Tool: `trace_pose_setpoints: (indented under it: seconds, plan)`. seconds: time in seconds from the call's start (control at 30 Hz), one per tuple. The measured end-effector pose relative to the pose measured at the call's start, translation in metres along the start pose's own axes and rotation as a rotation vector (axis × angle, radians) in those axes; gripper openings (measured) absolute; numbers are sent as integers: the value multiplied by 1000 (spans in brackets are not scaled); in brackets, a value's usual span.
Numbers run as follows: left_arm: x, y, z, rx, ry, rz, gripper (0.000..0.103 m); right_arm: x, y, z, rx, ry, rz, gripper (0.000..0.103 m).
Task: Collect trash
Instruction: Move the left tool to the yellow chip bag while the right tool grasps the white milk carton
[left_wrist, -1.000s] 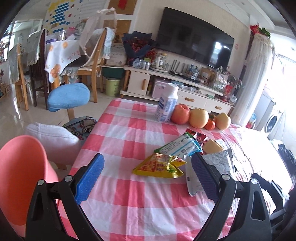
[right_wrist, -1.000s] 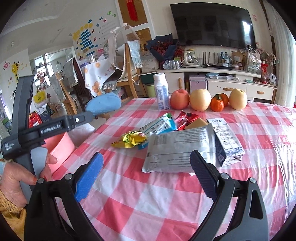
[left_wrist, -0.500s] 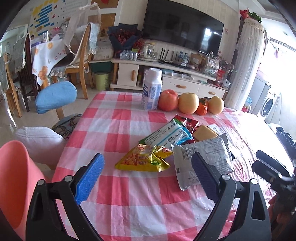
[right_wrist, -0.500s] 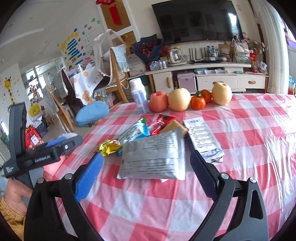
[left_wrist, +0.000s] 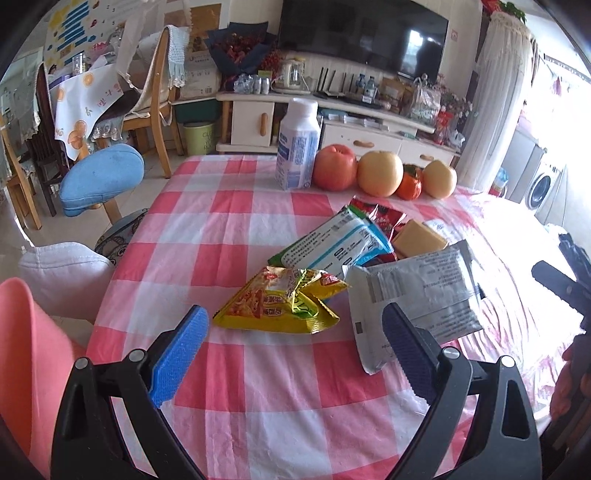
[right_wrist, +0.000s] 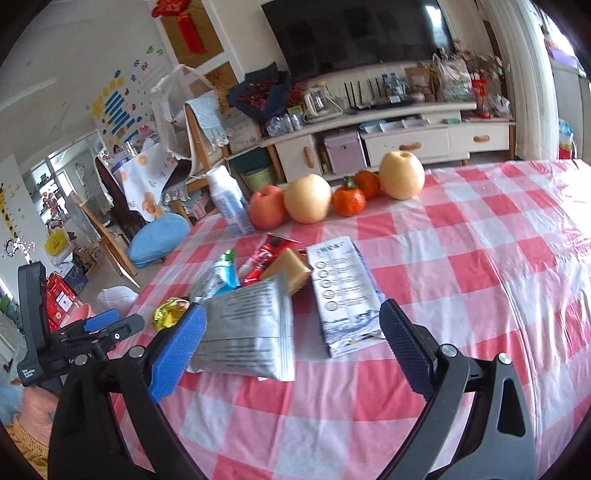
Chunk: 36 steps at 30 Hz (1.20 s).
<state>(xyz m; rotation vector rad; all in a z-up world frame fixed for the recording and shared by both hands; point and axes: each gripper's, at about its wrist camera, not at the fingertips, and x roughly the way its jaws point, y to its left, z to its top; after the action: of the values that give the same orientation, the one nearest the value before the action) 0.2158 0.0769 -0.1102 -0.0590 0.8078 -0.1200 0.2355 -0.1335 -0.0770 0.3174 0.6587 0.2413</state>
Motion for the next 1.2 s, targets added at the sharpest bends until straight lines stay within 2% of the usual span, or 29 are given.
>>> trace_pose_setpoints:
  seconds: [0.4,0.6,1.2]
  plan:
    - [32,11,10,-20,53,16,94,42,-30,10,-12,113,11,95]
    - [45,8,13,8,64,24,94,64,-36,11,-37,164,-11,95]
    - [68,15,13,-40,107,-10,94,97,-39,12,-121,213,-48,93]
